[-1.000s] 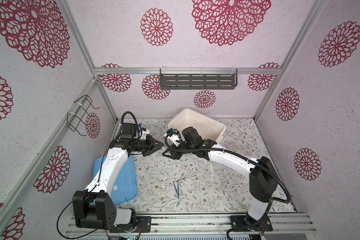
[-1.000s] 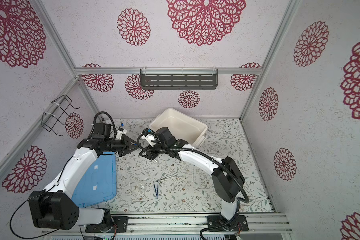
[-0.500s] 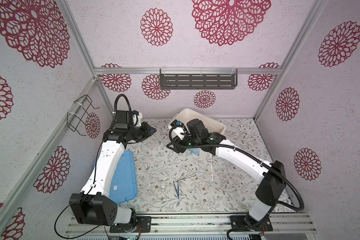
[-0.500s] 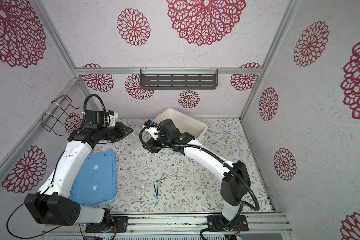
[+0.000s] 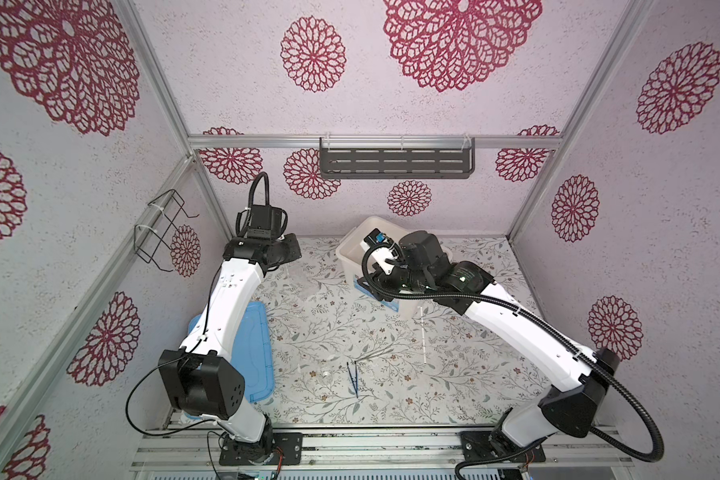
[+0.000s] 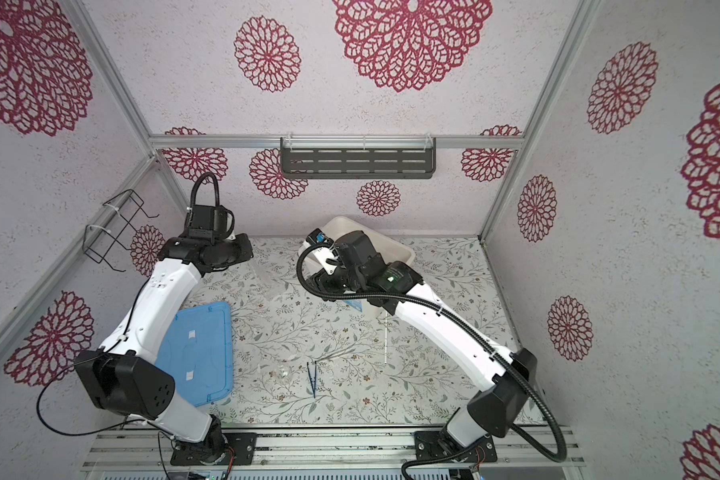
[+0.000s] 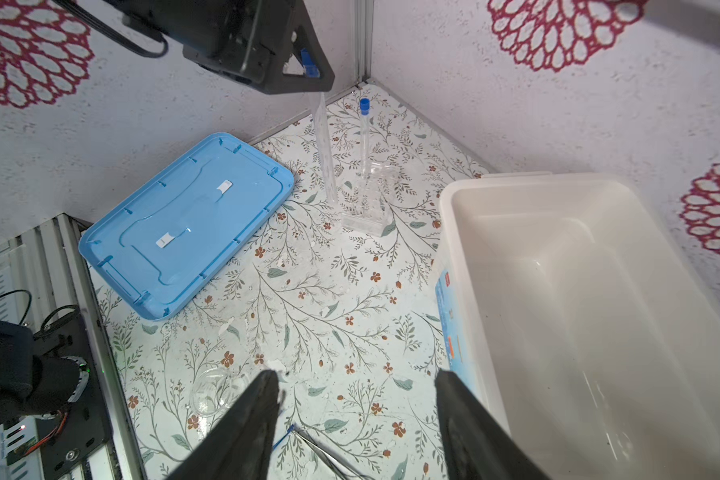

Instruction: Organize the chemistry lab equipment

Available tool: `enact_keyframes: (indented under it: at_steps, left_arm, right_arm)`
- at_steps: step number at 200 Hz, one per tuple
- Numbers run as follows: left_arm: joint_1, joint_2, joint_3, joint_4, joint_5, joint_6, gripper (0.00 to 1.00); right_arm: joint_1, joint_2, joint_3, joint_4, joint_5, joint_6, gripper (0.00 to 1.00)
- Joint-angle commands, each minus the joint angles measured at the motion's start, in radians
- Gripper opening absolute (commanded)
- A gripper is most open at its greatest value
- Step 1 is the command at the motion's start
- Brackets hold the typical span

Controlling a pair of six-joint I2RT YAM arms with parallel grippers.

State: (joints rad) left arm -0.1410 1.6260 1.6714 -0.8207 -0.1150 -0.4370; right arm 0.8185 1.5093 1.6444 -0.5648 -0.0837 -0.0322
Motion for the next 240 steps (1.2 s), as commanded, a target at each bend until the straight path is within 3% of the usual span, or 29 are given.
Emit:
enact_keyframes:
  at_steps: [1,41,59,150,240]
  left_arm:
    - [-0.002,0.035,0.026,0.035,-0.181,0.049,0.06]
    - [0.012,0.095,0.013,0.076,-0.191,0.053,0.06]
    - [0.02,0.127,0.013,0.101,-0.186,0.046,0.06]
    - [0.031,0.225,0.013,0.178,-0.22,0.04,0.05]
    - [0.034,0.239,-0.058,0.326,-0.222,0.045,0.05]
  right_arm:
    - [-0.003,-0.071,-0.032,0.04,0.074,0.02,0.65]
    - [-0.004,-0.187,-0.163,0.149,0.179,0.052,0.77]
    - [-0.005,-0.249,-0.239,0.229,0.221,0.077,0.99]
    - [-0.007,-0.388,-0.352,0.317,0.362,0.098,0.99]
    - [-0.008,-0.383,-0.307,0.304,0.328,0.085,0.99]
